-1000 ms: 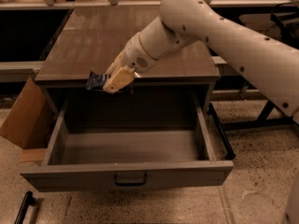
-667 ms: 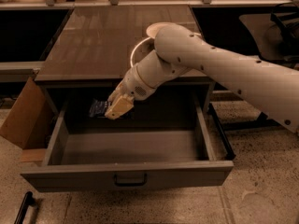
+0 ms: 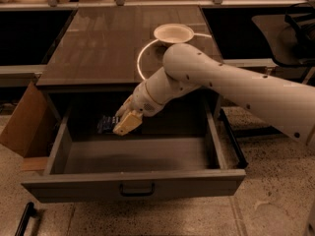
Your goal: Place rxbar blueberry into top drawer
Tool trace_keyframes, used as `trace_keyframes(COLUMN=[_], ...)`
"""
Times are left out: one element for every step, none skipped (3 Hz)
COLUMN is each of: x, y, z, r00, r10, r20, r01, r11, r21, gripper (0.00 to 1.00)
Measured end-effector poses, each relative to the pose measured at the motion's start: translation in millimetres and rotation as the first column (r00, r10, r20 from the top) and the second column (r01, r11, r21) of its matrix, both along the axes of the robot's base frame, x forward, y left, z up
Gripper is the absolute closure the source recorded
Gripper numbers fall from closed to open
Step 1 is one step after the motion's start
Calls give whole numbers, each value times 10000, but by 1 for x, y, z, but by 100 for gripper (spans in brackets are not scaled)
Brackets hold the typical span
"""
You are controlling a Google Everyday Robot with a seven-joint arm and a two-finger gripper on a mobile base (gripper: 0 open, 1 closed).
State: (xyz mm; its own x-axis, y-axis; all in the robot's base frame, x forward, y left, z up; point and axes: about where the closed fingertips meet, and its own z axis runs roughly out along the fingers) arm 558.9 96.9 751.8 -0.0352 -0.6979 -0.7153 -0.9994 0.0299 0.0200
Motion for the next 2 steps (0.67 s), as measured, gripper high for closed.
trace_keyframes(x=[1, 11], y=[-5, -15], z=[-47, -84], r00=[9998, 9982], r10=[-49, -599], r20=[-192, -89], r01=[56, 603], r11=[9994, 9962], r21=[334, 624], gripper=[100, 76])
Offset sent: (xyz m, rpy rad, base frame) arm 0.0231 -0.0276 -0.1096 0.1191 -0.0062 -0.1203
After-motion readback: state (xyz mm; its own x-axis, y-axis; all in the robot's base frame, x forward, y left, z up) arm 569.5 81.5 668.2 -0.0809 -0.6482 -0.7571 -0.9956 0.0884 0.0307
